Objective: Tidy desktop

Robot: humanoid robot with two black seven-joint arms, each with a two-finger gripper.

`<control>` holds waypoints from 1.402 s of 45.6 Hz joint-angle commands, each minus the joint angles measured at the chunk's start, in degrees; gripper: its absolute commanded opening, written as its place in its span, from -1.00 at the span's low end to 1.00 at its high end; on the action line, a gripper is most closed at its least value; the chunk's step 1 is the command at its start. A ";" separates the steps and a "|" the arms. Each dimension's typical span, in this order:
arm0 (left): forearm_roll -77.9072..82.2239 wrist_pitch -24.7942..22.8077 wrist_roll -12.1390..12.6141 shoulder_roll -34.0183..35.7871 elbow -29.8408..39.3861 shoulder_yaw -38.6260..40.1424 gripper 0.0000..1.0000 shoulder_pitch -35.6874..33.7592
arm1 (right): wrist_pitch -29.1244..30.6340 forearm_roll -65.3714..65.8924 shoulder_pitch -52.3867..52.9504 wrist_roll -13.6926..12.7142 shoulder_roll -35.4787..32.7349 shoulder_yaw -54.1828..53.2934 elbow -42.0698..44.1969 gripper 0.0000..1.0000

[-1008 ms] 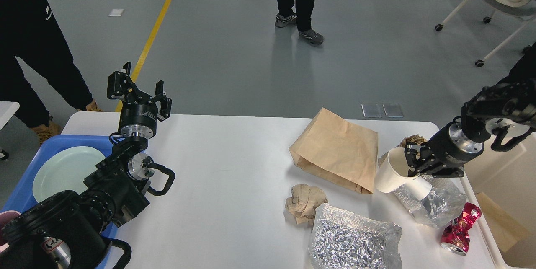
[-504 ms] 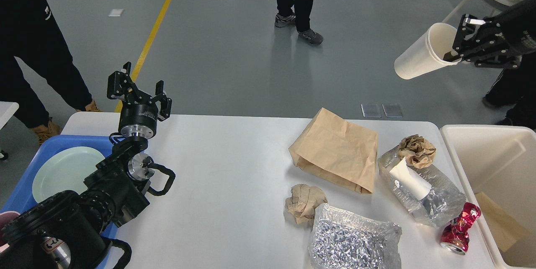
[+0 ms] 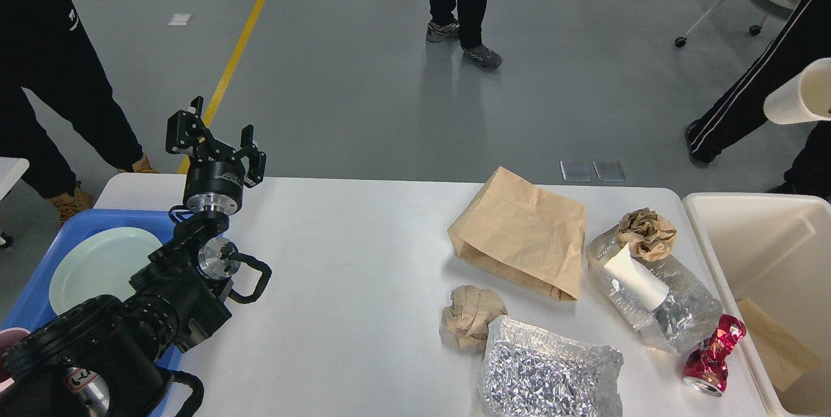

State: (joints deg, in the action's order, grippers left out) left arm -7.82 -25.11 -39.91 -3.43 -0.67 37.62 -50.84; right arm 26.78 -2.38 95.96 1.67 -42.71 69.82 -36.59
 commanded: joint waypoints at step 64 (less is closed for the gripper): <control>0.00 0.06 0.01 0.00 0.06 0.00 0.93 -0.05 | 6.70 -0.17 2.99 0.09 24.33 -1.44 -2.60 1.00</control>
State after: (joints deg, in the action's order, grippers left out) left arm -7.81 -25.10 -39.90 -3.42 -0.68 37.62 -50.82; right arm 26.32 -2.47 90.98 1.70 -21.86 67.86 -34.75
